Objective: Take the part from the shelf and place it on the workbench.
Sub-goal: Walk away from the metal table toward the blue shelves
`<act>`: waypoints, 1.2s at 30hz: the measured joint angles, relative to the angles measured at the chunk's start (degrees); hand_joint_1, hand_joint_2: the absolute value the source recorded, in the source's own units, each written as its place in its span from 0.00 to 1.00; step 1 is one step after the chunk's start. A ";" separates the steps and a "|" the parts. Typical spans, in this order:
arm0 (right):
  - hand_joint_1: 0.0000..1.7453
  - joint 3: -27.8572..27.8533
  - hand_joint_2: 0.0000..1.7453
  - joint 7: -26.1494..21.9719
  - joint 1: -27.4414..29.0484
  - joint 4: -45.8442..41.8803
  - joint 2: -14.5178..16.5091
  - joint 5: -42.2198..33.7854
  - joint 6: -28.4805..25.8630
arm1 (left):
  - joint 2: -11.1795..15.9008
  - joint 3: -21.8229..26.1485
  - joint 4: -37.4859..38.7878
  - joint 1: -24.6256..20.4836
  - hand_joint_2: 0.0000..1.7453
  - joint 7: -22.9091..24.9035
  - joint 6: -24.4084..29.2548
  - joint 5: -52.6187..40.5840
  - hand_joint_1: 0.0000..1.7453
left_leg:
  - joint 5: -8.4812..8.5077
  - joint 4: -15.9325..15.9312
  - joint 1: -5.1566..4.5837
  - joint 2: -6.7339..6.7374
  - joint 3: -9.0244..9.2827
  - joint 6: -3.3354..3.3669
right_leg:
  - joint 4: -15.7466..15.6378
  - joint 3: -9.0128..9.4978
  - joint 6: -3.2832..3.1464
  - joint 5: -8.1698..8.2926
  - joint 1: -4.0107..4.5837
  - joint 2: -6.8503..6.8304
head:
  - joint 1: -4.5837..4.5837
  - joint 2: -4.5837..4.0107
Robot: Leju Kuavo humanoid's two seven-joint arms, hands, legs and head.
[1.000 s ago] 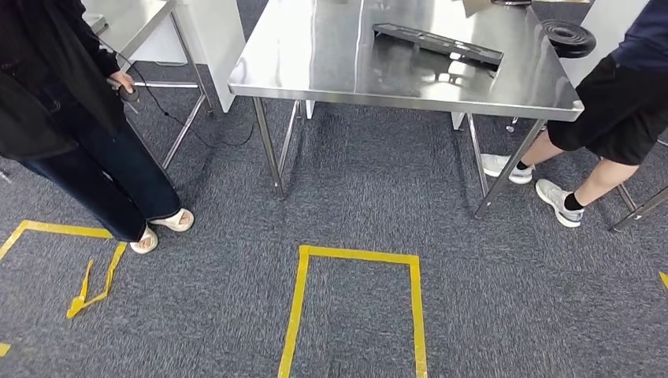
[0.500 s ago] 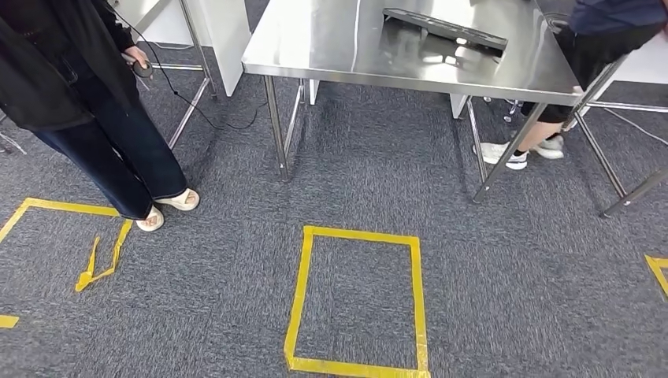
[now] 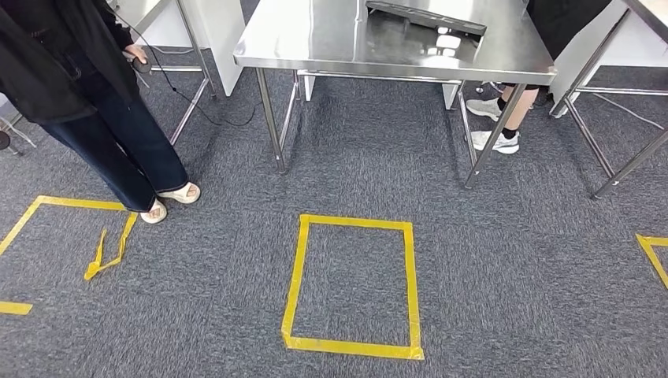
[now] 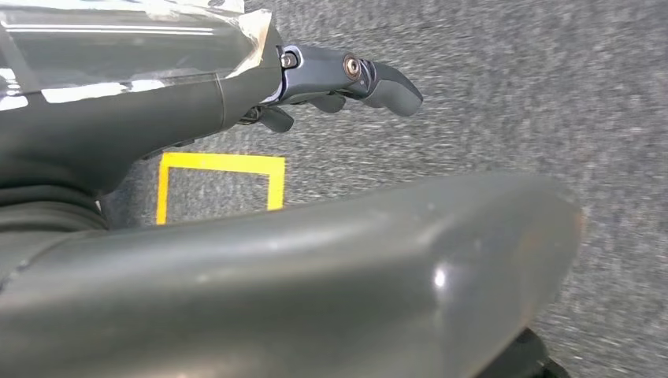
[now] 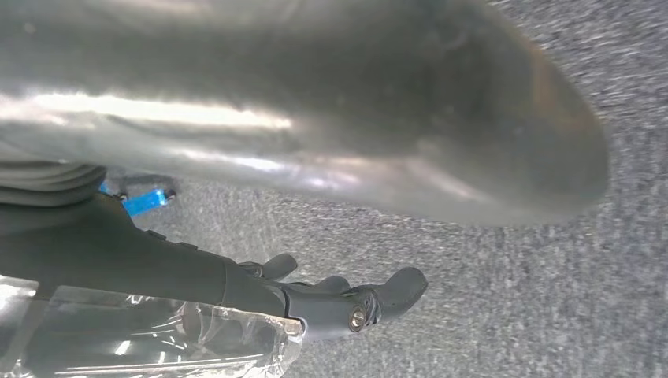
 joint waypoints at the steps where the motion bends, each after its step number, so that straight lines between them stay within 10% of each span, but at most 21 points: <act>1: 0.00 -0.01 0.00 0.01 0.00 0.00 0.00 0.00 0.00 | 0.00 0.00 0.00 -0.02 0.00 0.00 0.00 0.00 0.00 | 1.52 -2.55 0.02 0.00 2.38 0.11 | 0.36 -0.78 0.18 0.37 0.00 0.01 | -0.02 0.00; 4: 0.00 -0.01 0.00 0.01 -0.04 0.00 0.02 0.00 0.00 | 0.01 0.00 0.00 -0.24 0.00 -0.01 0.00 0.00 0.00 | 2.68 -14.09 -0.12 -0.22 10.53 0.73 | 1.48 -2.46 0.89 1.11 0.16 -0.02 | 0.01 0.00; 6: 0.00 0.00 0.00 0.00 -0.12 0.00 0.02 0.00 -0.02 | 0.00 0.00 0.00 -0.35 0.00 -0.02 0.00 0.00 0.00 | 2.22 -16.79 -0.52 -0.35 11.80 1.26 | 1.67 -2.99 1.75 1.87 0.23 -0.08 | 0.05 0.00; 9: 0.00 -0.01 0.00 0.01 -0.03 0.00 -0.01 -0.02 -0.05 | -0.03 0.01 0.04 -0.26 0.00 -0.05 0.00 0.01 0.00 | 3.69 -17.47 -0.55 -0.01 10.36 2.70 | 2.98 -4.27 2.49 1.22 0.14 0.05 | 0.08 0.00; 14: 0.00 -0.05 0.00 -0.43 0.04 0.02 0.04 -0.63 -0.02 | -0.10 0.02 0.07 -0.31 0.00 -1.02 -0.33 0.01 0.00 | 6.56 -17.63 -0.50 0.48 6.85 3.51 | 17.18 -8.40 2.41 -6.62 -0.08 0.31 | 0.68 0.00; 16: 0.00 -0.09 0.00 -0.79 0.08 0.02 -0.06 -0.95 0.05 | -0.09 0.02 0.07 -0.31 0.00 -1.26 -0.60 0.00 0.00 | 7.51 -17.49 -0.37 0.60 5.64 3.15 | 15.39 -5.68 3.81 -4.76 -0.43 0.30 | 0.76 0.00; 18: 0.00 -0.09 0.00 -1.13 0.00 0.02 -0.12 -1.09 0.11 | -0.09 0.02 0.06 -0.35 0.00 -1.44 -0.74 0.00 0.00 | 8.21 -17.04 -0.34 0.62 4.78 2.56 | 7.13 0.31 4.63 -3.29 -0.71 0.33 | 0.85 0.00; 21: 0.00 -0.16 0.00 -1.50 -0.12 0.02 -0.09 -1.43 0.13 | -0.08 0.02 0.06 -0.49 0.00 -1.55 -0.79 -0.02 0.00 | 9.06 -16.51 -0.59 0.66 4.12 1.49 | -0.06 4.46 3.81 -4.13 -0.31 0.51 | 0.86 0.00; 28: 0.00 -0.39 0.00 -1.60 -0.04 0.03 -0.07 -1.78 0.13 | -0.08 0.02 0.05 -0.57 0.00 -1.54 -0.83 -0.09 0.00 | 9.54 -17.15 -0.13 0.54 3.79 2.27 | -0.02 3.33 1.53 -3.41 -0.04 0.49 | 0.62 0.00; 36: 0.00 -1.26 0.00 -2.28 -0.03 0.04 -0.07 -2.90 -0.15 | -0.10 0.01 0.06 -0.63 0.00 -1.52 -1.10 -0.41 0.00 | 11.21 -17.67 0.00 0.46 3.62 1.18 | 0.16 2.84 1.30 -3.15 0.22 0.37 | 0.60 0.00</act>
